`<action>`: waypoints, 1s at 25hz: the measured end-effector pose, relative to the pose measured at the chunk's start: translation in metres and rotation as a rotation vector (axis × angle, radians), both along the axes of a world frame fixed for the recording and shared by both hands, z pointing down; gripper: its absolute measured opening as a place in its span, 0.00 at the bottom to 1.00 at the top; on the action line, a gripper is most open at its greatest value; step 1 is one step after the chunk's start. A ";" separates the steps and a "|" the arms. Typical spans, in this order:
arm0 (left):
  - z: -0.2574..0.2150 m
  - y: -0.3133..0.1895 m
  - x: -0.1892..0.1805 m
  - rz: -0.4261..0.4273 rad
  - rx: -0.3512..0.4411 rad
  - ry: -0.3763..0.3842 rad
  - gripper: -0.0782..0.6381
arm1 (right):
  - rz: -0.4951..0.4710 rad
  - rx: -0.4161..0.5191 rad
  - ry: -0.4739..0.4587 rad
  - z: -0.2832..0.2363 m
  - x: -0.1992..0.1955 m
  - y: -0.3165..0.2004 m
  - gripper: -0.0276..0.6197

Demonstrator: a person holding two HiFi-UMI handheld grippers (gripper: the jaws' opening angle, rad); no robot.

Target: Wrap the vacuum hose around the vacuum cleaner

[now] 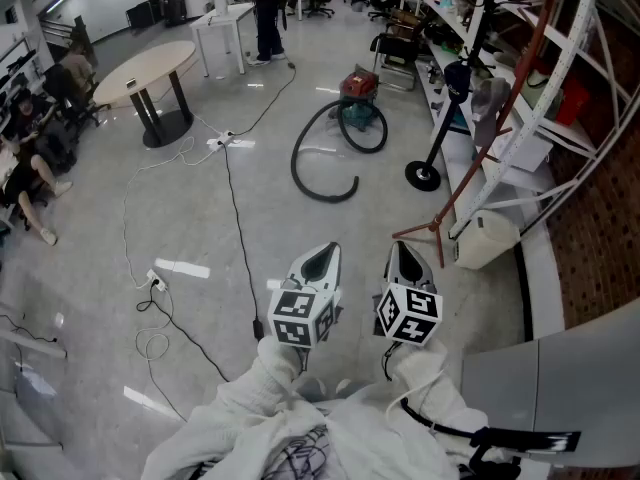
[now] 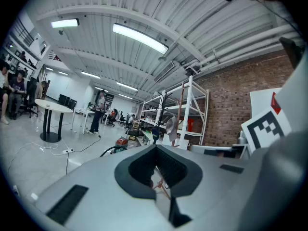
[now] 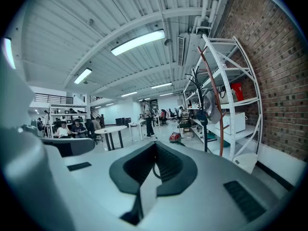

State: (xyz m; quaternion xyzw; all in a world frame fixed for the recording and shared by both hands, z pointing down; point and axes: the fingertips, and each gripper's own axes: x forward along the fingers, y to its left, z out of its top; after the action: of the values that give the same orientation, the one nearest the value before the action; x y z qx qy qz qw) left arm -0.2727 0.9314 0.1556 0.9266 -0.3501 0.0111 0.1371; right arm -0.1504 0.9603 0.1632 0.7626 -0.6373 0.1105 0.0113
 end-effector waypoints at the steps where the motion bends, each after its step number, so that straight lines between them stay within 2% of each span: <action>1: 0.003 -0.007 -0.003 -0.004 0.001 -0.007 0.11 | 0.004 0.003 -0.004 0.001 0.000 -0.005 0.06; 6: 0.011 -0.037 -0.010 -0.024 -0.015 -0.015 0.11 | 0.024 -0.007 -0.028 0.014 0.005 -0.031 0.06; 14: 0.013 -0.112 0.008 -0.049 -0.015 -0.020 0.11 | -0.001 -0.019 -0.038 0.023 0.021 -0.112 0.06; 19: 0.021 -0.178 0.030 -0.066 -0.025 -0.037 0.11 | -0.018 -0.014 -0.048 0.023 0.048 -0.184 0.06; 25: 0.021 -0.267 0.081 -0.067 -0.032 -0.054 0.11 | -0.038 -0.020 -0.052 0.022 0.096 -0.280 0.06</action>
State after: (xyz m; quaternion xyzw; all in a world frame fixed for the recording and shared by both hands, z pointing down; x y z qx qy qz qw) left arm -0.1915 0.6641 0.1762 0.9114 -0.3841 0.0371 0.1429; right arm -0.0545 0.6804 0.1851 0.7471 -0.6505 0.1363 0.0043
